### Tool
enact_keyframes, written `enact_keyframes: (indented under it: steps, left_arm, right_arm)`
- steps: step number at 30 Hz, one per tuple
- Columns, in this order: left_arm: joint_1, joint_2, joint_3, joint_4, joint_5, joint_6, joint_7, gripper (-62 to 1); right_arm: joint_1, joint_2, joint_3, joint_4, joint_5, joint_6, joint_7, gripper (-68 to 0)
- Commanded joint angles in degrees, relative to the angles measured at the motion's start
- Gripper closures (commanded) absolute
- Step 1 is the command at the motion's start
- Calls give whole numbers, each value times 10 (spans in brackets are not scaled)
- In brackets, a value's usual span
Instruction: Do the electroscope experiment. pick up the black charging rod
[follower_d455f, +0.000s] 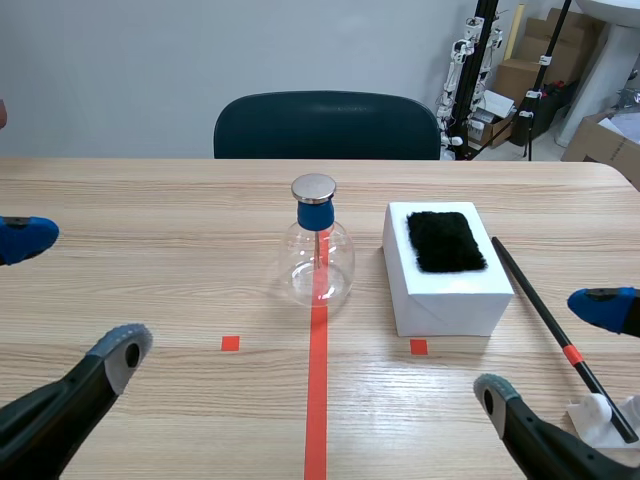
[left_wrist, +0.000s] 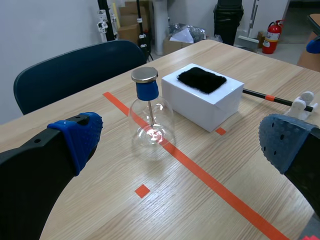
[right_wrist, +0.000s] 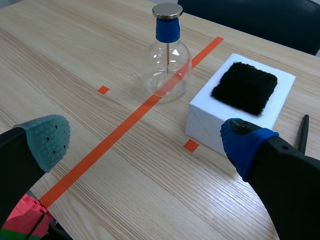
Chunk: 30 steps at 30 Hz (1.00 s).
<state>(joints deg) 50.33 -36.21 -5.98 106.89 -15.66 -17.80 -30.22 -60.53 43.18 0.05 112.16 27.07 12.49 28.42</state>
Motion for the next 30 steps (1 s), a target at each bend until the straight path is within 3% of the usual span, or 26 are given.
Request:
enact_keyframes:
  steps: [1, 9, 13, 21, 27, 30]
  left_arm:
    - [-13, 3, 6, -13, -5, -1, -17, -623]
    - [-90, 3, 26, -132, -4, -52, -96, -623]
    - [-142, 3, 46, -203, -4, -79, -139, -623]
    - [-229, 3, 82, -314, 10, -109, -199, -623]
    - [-281, 3, 104, -377, 22, -134, -229, -623]
    - [-306, 3, 123, -403, 22, -146, -240, -623]
  right_arm:
    - [6, 0, 6, 12, 4, 0, 16, -621]
    - [7, 0, 6, 12, 4, 2, 24, -621]
    - [27, 3, 7, 12, 7, 24, 6, -621]
    - [90, 3, 7, 12, 106, 16, -115, -621]
    - [136, 3, 7, 12, 201, -86, -228, -621]
    - [161, 3, 7, 12, 214, -137, -272, -621]
